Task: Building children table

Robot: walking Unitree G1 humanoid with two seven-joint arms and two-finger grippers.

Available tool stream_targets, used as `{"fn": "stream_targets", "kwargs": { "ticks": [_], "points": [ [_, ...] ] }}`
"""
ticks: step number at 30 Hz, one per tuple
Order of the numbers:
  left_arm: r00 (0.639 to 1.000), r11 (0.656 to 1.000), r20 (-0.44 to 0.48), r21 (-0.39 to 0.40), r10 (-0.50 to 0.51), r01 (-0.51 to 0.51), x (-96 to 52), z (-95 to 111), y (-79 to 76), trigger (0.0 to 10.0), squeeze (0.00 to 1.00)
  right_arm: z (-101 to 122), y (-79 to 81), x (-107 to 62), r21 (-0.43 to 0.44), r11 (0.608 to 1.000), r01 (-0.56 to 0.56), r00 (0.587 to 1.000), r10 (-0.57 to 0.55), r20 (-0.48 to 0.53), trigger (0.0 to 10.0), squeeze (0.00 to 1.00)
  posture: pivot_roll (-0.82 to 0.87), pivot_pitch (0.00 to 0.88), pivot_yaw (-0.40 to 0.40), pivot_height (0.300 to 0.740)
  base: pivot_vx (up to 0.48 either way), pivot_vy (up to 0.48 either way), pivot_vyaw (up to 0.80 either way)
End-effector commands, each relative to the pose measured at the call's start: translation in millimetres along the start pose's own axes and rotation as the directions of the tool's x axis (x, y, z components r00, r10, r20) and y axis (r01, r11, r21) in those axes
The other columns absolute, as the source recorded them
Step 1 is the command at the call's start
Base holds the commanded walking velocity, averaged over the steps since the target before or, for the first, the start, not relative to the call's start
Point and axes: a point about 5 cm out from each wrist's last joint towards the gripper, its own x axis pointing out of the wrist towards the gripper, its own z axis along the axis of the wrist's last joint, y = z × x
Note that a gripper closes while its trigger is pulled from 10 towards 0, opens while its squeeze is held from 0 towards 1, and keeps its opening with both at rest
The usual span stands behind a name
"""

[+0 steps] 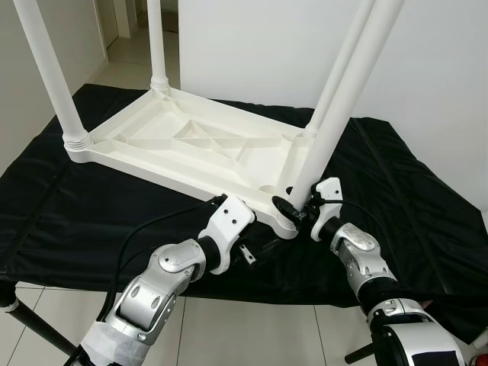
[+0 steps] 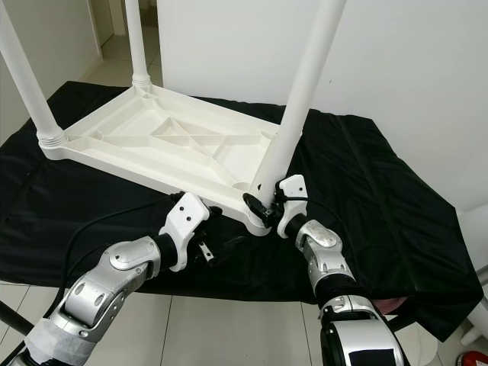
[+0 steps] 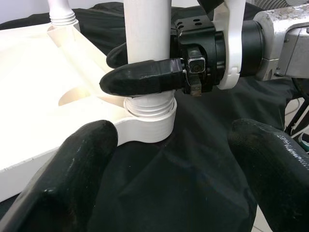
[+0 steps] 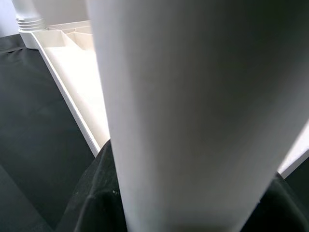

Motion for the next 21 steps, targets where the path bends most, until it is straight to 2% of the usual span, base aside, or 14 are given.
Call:
{"fn": "stream_targets", "kwargs": {
  "ticks": [1, 2, 4, 5, 10, 11, 12, 13, 16, 18, 19, 20, 21],
  "points": [
    [1.0, 1.0, -0.005, 0.0, -0.014, 0.014, 2.1, 0.7, -1.0, 10.0, 0.0, -7.3, 2.3, -2.0, 0.006, 1.0, -0.023, 0.999, 0.023, -0.033, 0.0, 0.0, 0.08, 0.0, -0.105, 0.74, 0.0, 0.0, 0.0],
    [1.0, 1.0, -0.005, -0.003, -0.017, 0.017, 2.3, 0.5, -1.7, 10.0, 0.0, -8.5, 0.7, -3.3, 0.014, 1.0, 0.004, 0.999, -0.003, -0.038, 8.6, 0.0, 0.08, 0.0, -0.104, 0.74, 0.0, 0.0, 0.0],
    [1.0, 1.0, -0.005, -0.005, -0.019, 0.019, 2.4, 0.3, -2.2, 10.0, 0.0, -9.4, -0.4, -4.2, 0.019, 1.0, 0.023, 0.999, -0.023, -0.043, 8.6, 0.0, 0.08, 0.0, -0.104, 0.74, 0.0, 0.0, 0.0],
    [1.0, 1.0, -0.004, -0.006, -0.02, 0.02, 2.4, 0.1, -2.6, 10.0, 0.0, -10.0, 0.1, -5.1, 0.015, 1.0, 0.026, 0.999, -0.025, -0.048, 10.0, 0.0, 0.08, 0.0, -0.103, 0.74, 0.0, 0.0, 0.0],
    [1.0, 1.0, -0.005, -0.011, -0.024, 0.024, 2.5, -0.3, -3.3, 10.0, 0.0, -11.1, 0.4, -5.6, 0.0, 0.998, 0.061, 0.996, -0.061, -0.061, 10.0, 0.0, 0.07, 0.0, -0.097, 0.74, 0.0, 0.0, 0.0],
    [1.0, 1.0, -0.006, -0.015, -0.028, 0.028, 2.5, -0.6, -3.7, 10.0, 0.0, -11.6, 0.2, -5.1, -0.011, 0.993, 0.116, 0.991, -0.116, -0.066, 10.0, 0.0, 0.07, 0.0, -0.096, 0.74, 0.0, 0.0, 0.0],
    [1.0, 1.0, -0.006, -0.015, -0.028, 0.028, 2.5, -0.6, -3.7, 10.0, 0.0, -11.6, 0.2, -5.1, -0.011, 0.993, 0.116, 0.991, -0.116, -0.066, 10.0, 0.0, 0.07, 0.0, -0.096, 0.74, 0.0, 0.0, 0.0],
    [1.0, 0.999, -0.007, -0.016, -0.03, 0.03, 2.4, -0.9, -3.9, 10.0, 0.0, -11.5, 0.1, -4.4, -0.021, 0.984, 0.177, 0.982, -0.178, -0.063, 10.0, 0.0, 0.07, 0.0, -0.096, 0.74, 0.0, 0.0, 0.0],
    [0.999, 0.999, -0.008, -0.017, -0.032, 0.031, 2.3, -1.1, -4.1, 10.0, 0.0, -10.9, 3.5, -3.1, -0.016, 0.973, 0.231, 0.972, -0.231, -0.048, 10.0, 0.0, 0.07, 0.0, -0.101, 0.74, 0.0, 0.0, 0.0],
    [0.999, 0.999, -0.009, -0.021, -0.032, 0.032, 2.2, -1.5, -4.5, 10.0, 0.0, -13.3, 10.6, 0.0, 0.037, 0.933, 0.358, 0.933, -0.356, -0.052, 10.0, 0.0, 0.07, 0.0, -0.102, 0.74, 0.0, 0.0, 0.0],
    [0.999, 0.999, -0.01, -0.022, -0.032, 0.032, 2.3, -1.6, -4.7, 10.0, 0.0, -14.8, 12.8, 0.9, 0.06, 0.914, 0.401, 0.916, -0.397, -0.062, 10.0, 0.0, 0.07, 0.0, -0.102, 0.74, 0.0, 0.0, 0.0],
    [0.999, 0.999, -0.01, -0.022, -0.032, 0.032, 2.3, -1.6, -4.7, 10.0, 0.0, -14.8, 12.8, 0.9, 0.06, 0.914, 0.401, 0.916, -0.397, -0.062, 10.0, 0.0, 0.07, 0.0, -0.102, 0.74, 0.0, 0.0, 0.0],
    [0.999, 0.999, -0.01, -0.022, -0.031, 0.031, 2.2, -1.6, -4.6, 10.0, 0.0, -15.8, 14.3, 1.3, 0.072, 0.891, 0.447, 0.894, -0.443, -0.075, 10.0, 0.0, 0.07, 0.0, -0.102, 0.74, 0.0, 0.0, 0.0]
  ]
}}
